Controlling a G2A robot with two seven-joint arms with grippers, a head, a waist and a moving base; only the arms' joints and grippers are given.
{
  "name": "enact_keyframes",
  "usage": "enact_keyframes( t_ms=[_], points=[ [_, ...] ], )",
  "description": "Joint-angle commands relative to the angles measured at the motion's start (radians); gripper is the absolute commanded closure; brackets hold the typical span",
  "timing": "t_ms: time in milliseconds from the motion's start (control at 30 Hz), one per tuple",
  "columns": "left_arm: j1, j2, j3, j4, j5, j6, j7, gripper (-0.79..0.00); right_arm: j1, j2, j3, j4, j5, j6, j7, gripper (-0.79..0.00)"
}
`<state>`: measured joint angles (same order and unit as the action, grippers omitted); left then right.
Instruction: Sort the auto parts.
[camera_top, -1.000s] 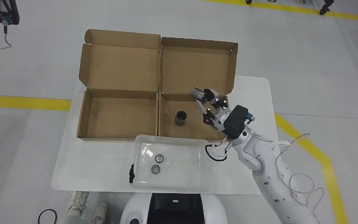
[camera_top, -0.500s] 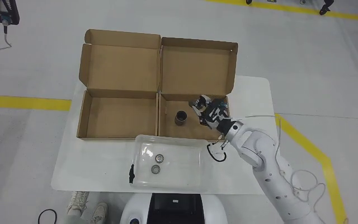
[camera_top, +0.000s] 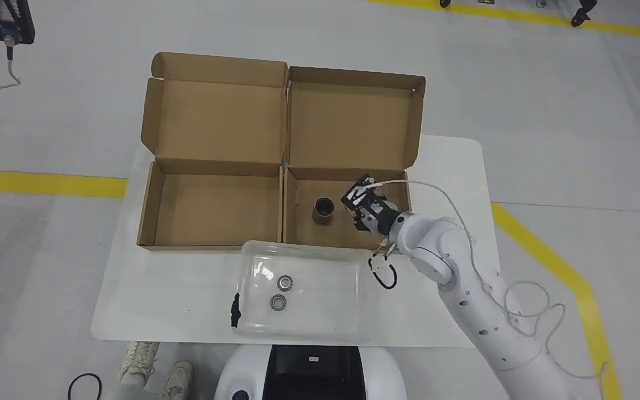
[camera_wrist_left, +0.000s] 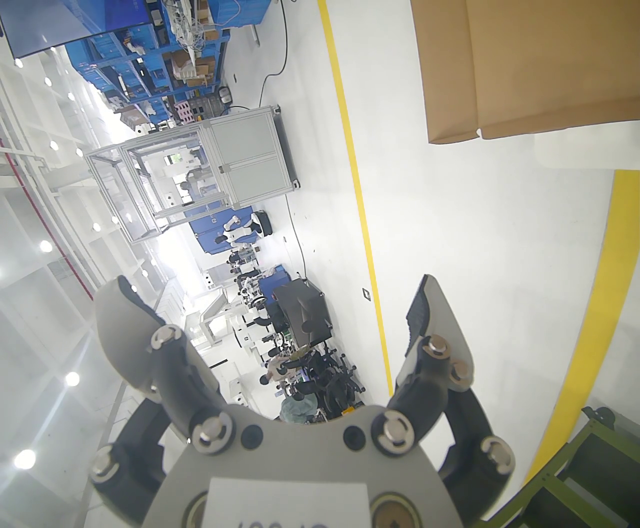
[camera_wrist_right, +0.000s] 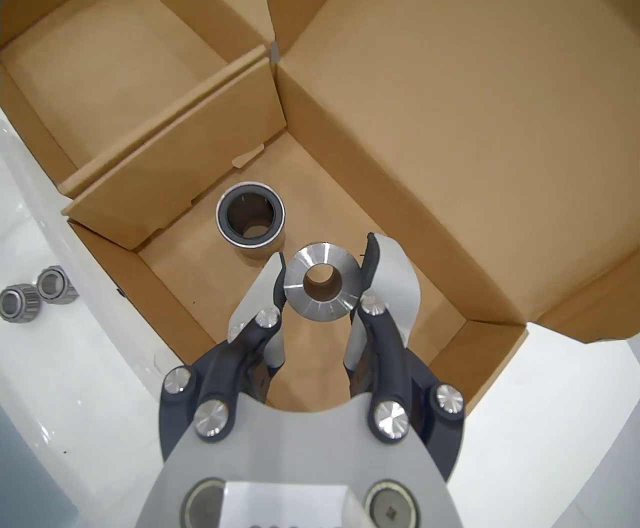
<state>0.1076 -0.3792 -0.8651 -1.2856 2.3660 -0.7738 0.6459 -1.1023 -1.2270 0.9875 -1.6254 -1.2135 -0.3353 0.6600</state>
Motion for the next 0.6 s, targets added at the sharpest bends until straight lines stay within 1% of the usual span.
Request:
enact_keyframes(
  t_ms=[0,100,233,333,367,400,567],
  points=[
    [0.000,0.000,0.000,0.000,0.000,0.000,0.000,-0.785,0.026,-0.007,-0.023,0.029,0.009,0.003,0.038,0.000],
    [0.000,0.000,0.000,0.000,0.000,0.000,0.000,-0.785,0.061,-0.018,-0.055,0.069,0.016,0.010,0.074,0.000],
    [0.000,0.000,0.000,0.000,0.000,0.000,0.000,-0.785,0.103,-0.033,-0.094,0.133,0.031,0.014,0.081,0.000],
    [0.000,0.000,0.000,0.000,0.000,0.000,0.000,-0.785,0.135,-0.044,-0.123,0.172,0.028,0.026,0.111,0.000],
    [0.000,0.000,0.000,0.000,0.000,0.000,0.000,-0.785,0.142,-0.048,-0.129,0.176,0.034,0.030,0.109,-0.049],
    [0.000,0.000,0.000,0.000,0.000,0.000,0.000,-0.785,0.148,-0.051,-0.134,0.183,0.034,0.032,0.111,-0.120],
    [0.000,0.000,0.000,0.000,0.000,0.000,0.000,-0.785,0.162,-0.060,-0.148,0.209,0.041,0.038,0.106,-0.231]
  ],
)
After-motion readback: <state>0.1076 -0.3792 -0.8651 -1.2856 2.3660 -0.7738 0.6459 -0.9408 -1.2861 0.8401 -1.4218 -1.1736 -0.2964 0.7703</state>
